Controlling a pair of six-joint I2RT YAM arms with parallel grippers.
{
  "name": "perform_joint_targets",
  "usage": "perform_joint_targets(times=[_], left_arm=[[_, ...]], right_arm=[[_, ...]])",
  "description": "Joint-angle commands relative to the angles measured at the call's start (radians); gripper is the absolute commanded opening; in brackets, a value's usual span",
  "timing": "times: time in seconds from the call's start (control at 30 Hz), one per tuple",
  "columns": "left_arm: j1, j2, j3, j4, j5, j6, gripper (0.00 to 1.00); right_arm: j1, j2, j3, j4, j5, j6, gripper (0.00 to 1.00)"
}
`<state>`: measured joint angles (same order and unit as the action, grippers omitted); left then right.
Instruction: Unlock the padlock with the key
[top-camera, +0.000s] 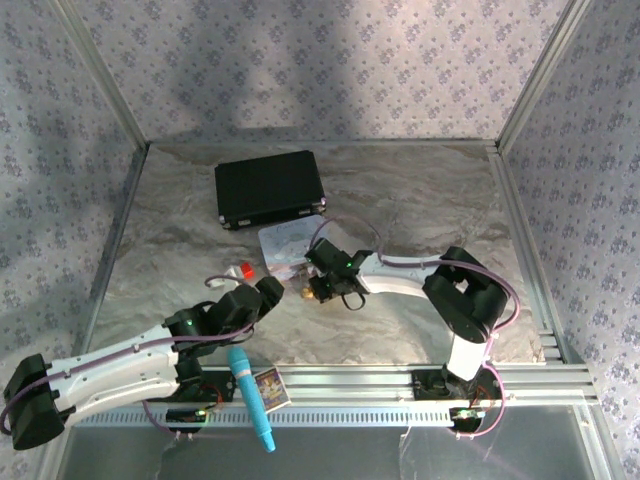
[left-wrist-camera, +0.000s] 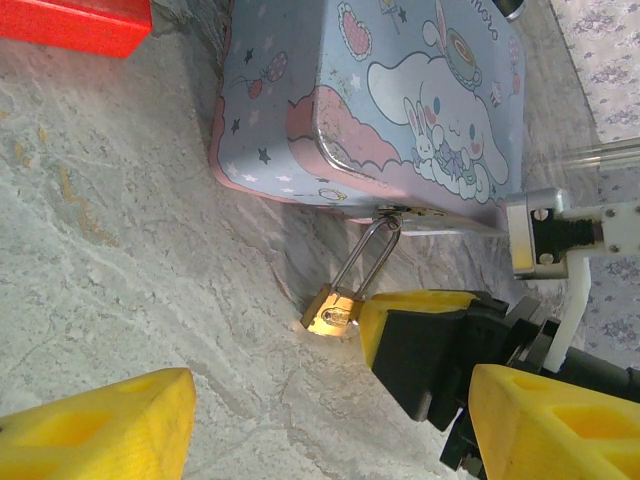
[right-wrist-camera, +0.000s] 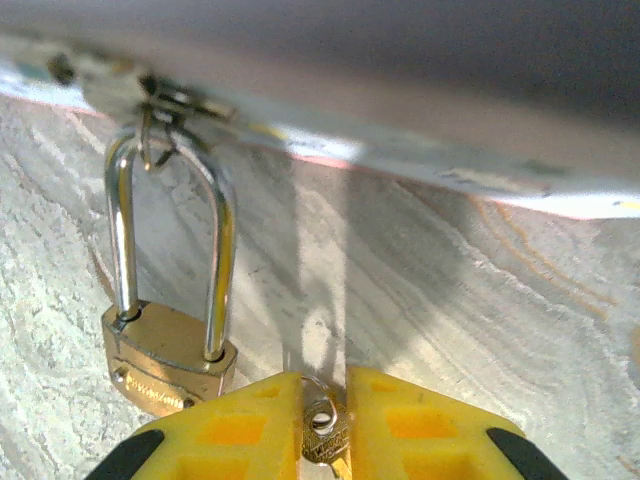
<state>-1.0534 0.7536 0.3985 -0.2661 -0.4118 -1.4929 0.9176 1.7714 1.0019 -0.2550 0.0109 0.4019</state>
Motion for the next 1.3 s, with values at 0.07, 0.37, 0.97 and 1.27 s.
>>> perform_joint_targets(times=[0.07,0.37,0.97,1.27], left_arm=[[0.006,-0.002,0.008,-0.013,-0.018,0.0,0.72],[0.006,-0.002,0.007,-0.015,-0.015,0.0,0.72],[0.006,0.065,0.011,0.032,0.01,0.009,0.72],[0.004,0.113,0.016,0.072,0.036,0.011,0.72]], right_arm=[[0.022,-0.016,0.009,-0.069,0.013,-0.013,0.17],[0.008,0.023,0.049,-0.083,0.009,-0.036,0.07],[-0.041,-0.12,-0.027,-0.251,0.093,0.209,0.0],[-0.046,-0.251,-0.21,-0.194,0.033,0.35,0.0]])
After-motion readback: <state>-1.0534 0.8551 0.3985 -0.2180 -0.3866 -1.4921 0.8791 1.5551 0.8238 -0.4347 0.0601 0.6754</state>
